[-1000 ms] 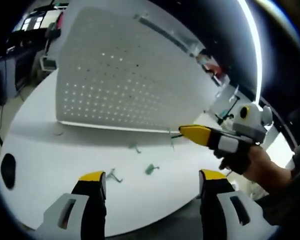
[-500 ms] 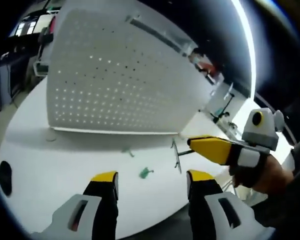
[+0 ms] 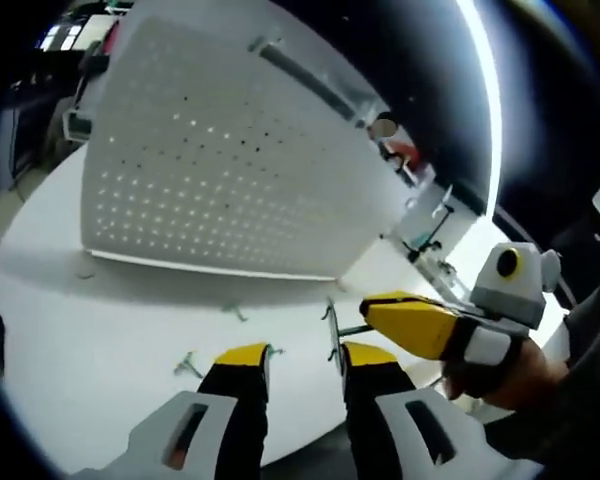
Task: Insert the hook assembly into the mounting plate slot until the hook locks in place.
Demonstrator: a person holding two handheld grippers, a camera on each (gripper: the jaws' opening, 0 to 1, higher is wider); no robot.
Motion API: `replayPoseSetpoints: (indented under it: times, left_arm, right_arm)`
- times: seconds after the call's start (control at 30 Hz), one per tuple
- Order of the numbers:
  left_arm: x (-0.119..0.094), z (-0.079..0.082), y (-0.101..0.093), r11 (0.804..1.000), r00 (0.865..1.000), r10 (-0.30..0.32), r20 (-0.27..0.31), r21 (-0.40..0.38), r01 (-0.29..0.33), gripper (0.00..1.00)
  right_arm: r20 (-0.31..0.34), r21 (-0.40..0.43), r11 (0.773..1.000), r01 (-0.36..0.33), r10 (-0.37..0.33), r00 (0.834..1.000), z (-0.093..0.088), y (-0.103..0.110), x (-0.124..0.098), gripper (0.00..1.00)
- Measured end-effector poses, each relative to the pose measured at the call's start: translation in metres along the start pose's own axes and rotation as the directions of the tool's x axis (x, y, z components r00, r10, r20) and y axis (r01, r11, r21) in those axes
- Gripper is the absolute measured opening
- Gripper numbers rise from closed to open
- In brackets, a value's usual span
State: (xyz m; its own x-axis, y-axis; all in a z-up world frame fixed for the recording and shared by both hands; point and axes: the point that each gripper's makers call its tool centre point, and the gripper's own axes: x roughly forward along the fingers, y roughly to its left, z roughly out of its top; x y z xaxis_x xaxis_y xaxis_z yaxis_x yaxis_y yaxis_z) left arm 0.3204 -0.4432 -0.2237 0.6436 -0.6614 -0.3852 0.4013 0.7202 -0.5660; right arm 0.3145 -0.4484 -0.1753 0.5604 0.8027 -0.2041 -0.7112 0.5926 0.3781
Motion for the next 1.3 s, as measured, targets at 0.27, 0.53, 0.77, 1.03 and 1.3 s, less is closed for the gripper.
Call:
replayPoseSetpoints:
  times: [0.27,0.53,0.77,1.03,1.3]
  left_arm:
    - [-0.001,0.001,-0.014,0.998,0.998,-0.066,-0.008,0.000,0.066,0.11]
    - [0.001,0.002,-0.022,0.995,0.996,-0.088,-0.014,0.056,0.088,0.04]
    - [-0.003,0.005,-0.021,0.995,0.996,-0.084,-0.004,0.043,0.085,0.02]
    - [-0.002,0.009,-0.020,0.996,0.997,-0.071,0.016,0.045,0.071,0.01]
    - [-0.006,0.017,-0.016,0.992,0.999,-0.027,0.038,0.124,0.022,0.01]
  right_arm:
    - [0.004,-0.059,0.998,0.006,-0.006,1.000,0.001,0.004,-0.001,0.00]
    - [0.009,-0.064,0.998,0.015,-0.015,1.000,0.001,0.003,-0.005,0.00]
    - [0.004,-0.093,0.996,0.008,-0.007,1.000,0.001,0.009,-0.004,0.00]
    - [-0.001,-0.034,0.999,0.004,-0.004,1.000,0.003,0.006,-0.003,0.01]
    - [0.005,0.004,1.000,-0.024,0.024,1.000,0.012,0.010,-0.009,0.03]
